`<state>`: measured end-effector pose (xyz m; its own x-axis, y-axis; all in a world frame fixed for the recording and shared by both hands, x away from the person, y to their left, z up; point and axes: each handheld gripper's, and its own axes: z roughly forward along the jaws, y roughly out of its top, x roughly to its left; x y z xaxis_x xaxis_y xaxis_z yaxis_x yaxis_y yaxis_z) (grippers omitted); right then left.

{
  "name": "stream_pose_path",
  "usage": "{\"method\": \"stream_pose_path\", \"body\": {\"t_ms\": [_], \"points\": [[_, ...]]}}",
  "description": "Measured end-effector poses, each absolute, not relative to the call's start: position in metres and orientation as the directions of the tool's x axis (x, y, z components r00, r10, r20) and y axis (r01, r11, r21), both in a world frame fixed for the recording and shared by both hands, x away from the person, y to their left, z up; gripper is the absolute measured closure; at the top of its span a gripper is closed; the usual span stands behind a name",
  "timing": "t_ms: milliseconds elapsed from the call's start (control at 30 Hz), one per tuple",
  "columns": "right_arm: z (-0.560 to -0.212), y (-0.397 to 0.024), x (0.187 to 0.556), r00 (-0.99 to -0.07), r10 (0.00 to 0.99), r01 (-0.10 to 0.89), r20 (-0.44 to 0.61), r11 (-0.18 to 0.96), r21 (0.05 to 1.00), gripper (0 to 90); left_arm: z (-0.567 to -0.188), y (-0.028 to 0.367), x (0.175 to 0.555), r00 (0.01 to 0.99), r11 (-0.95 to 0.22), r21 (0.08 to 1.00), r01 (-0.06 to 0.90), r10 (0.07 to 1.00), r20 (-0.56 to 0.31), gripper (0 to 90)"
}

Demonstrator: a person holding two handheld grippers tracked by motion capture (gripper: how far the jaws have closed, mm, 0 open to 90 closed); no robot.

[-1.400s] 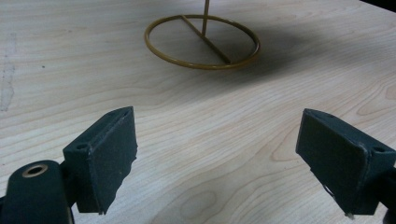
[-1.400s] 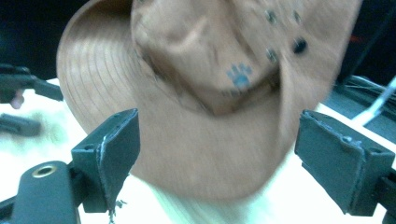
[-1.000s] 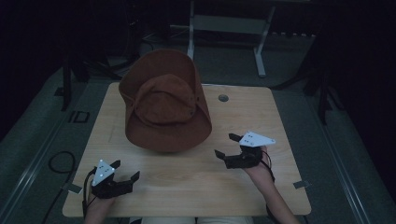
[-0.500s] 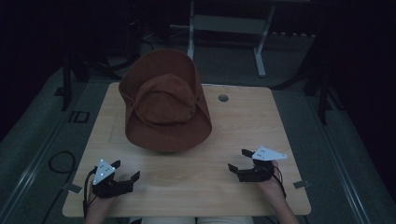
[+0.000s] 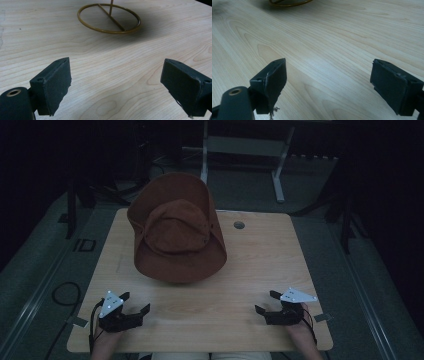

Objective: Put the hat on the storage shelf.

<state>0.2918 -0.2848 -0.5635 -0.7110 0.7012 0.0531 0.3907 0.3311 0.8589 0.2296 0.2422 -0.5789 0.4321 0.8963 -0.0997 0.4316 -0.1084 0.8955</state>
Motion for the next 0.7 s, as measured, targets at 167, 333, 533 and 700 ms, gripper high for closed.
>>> {"method": "stream_pose_path", "body": {"t_ms": [167,333,533,700], "points": [[-0.565,-0.292,0.288,-0.695,0.718,0.391,0.031,0.341,0.855,13.5,-0.579,0.242,0.228,0.432,-0.112,0.896,0.429,0.897,-0.094,10.5],[-0.565,-0.305,0.284,-0.669,0.743,0.393,0.021,0.329,0.859,13.5,-0.578,0.243,0.227,0.427,-0.106,0.898,0.426,0.899,-0.097,10.5],[-0.567,-0.31,0.283,-0.658,0.753,0.397,0.02,0.323,0.859,13.5,-0.578,0.244,0.226,0.423,-0.101,0.9,0.425,0.901,-0.099,10.4],[-0.568,-0.308,0.283,-0.663,0.748,0.392,0.008,0.338,0.856,13.5,-0.578,0.244,0.226,0.427,-0.106,0.898,0.427,0.899,-0.097,10.5]]}}
